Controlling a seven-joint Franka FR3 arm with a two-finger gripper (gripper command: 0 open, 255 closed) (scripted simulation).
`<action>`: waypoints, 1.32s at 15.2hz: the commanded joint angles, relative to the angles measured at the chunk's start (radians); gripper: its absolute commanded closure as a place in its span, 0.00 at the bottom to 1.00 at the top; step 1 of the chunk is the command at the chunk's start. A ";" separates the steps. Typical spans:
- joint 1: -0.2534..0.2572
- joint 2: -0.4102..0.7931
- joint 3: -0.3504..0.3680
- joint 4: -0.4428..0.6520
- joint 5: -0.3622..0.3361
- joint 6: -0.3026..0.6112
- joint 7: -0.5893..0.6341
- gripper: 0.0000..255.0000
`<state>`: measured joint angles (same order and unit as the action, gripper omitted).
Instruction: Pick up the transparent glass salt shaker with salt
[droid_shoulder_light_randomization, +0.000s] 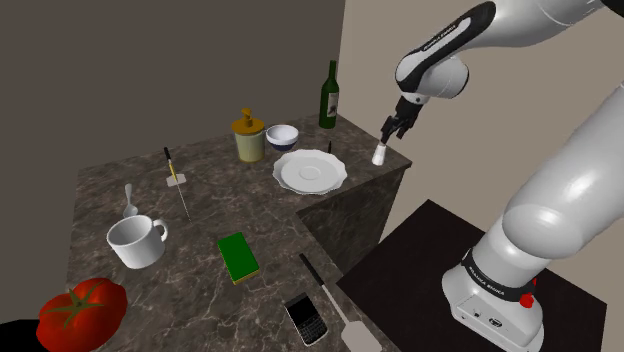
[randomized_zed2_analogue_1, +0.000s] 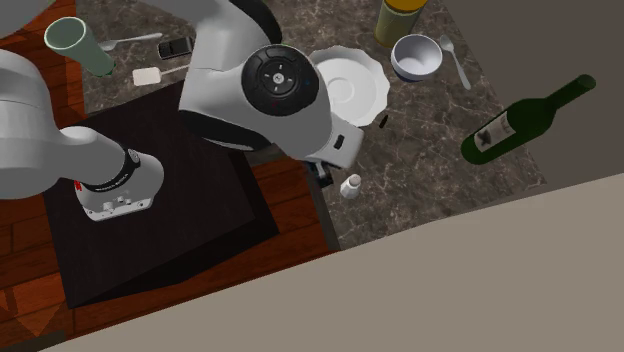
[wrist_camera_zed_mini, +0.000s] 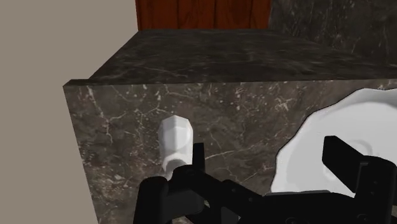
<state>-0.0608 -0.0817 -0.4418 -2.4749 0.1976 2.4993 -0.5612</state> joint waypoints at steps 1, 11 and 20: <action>0.006 0.092 -0.022 0.040 0.110 0.046 -0.106 0.00; -0.112 0.409 0.051 0.255 0.488 0.097 -0.445 0.00; -0.136 0.463 0.084 0.265 0.550 0.130 -0.498 1.00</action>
<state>-0.1965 0.3799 -0.3586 -2.2094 0.7474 2.6291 -1.0590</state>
